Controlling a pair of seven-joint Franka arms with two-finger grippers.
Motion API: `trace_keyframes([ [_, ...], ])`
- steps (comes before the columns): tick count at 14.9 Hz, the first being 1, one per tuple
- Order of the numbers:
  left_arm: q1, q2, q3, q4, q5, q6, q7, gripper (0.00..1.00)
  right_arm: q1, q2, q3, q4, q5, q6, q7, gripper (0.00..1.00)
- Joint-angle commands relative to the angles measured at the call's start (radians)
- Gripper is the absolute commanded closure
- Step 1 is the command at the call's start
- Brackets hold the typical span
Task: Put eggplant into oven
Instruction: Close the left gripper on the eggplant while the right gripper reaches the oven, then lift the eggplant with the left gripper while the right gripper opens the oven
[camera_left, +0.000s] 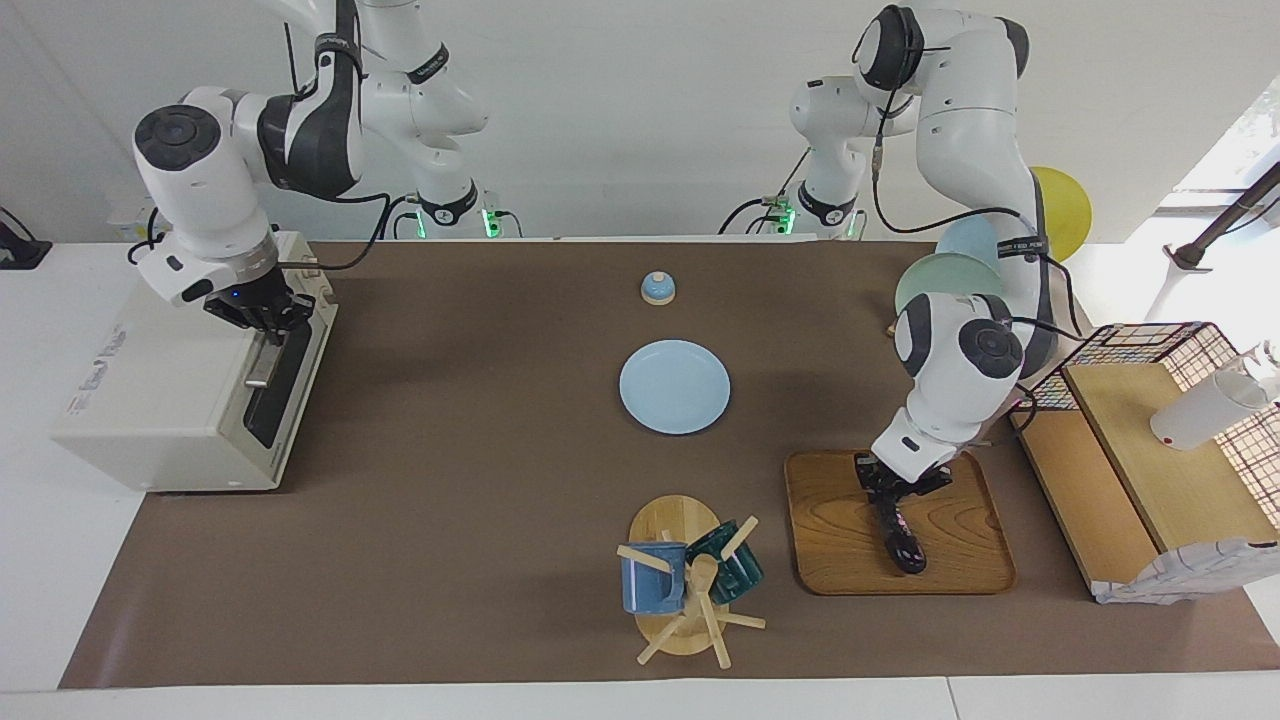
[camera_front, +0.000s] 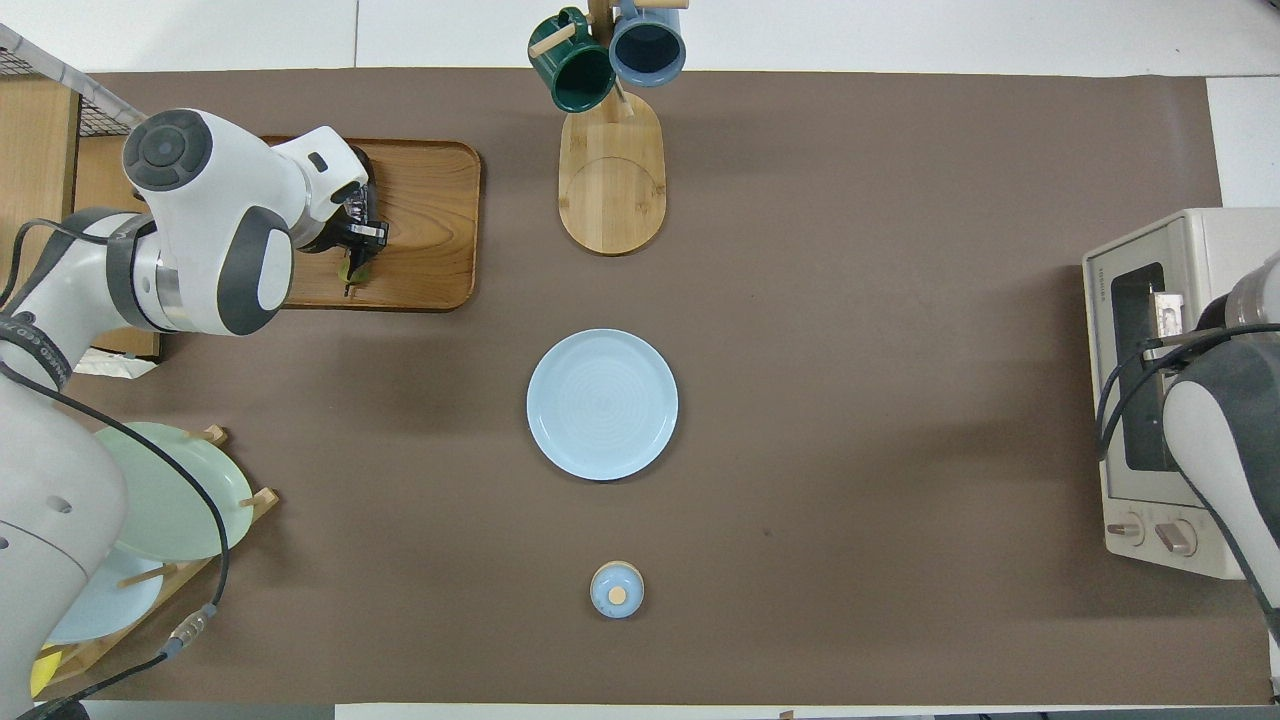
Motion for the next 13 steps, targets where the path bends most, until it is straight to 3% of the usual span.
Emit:
trace_keyframes([
  [1,0.004,-0.042,0.0,0.009,-0.024,-0.062,-0.017,1.0,-0.015,-0.009,0.005,-0.018,-0.024,0.022,-0.035,1.0],
  [8,-0.042,-0.334,0.0,-0.077,-0.196,-0.407,-0.081,1.0,-0.015,-0.014,0.008,-0.078,0.003,0.042,-0.029,1.0],
  [13,-0.186,-0.427,0.0,-0.148,-0.221,-0.435,-0.273,1.0,0.053,0.014,0.009,-0.122,0.078,0.146,0.02,1.0],
])
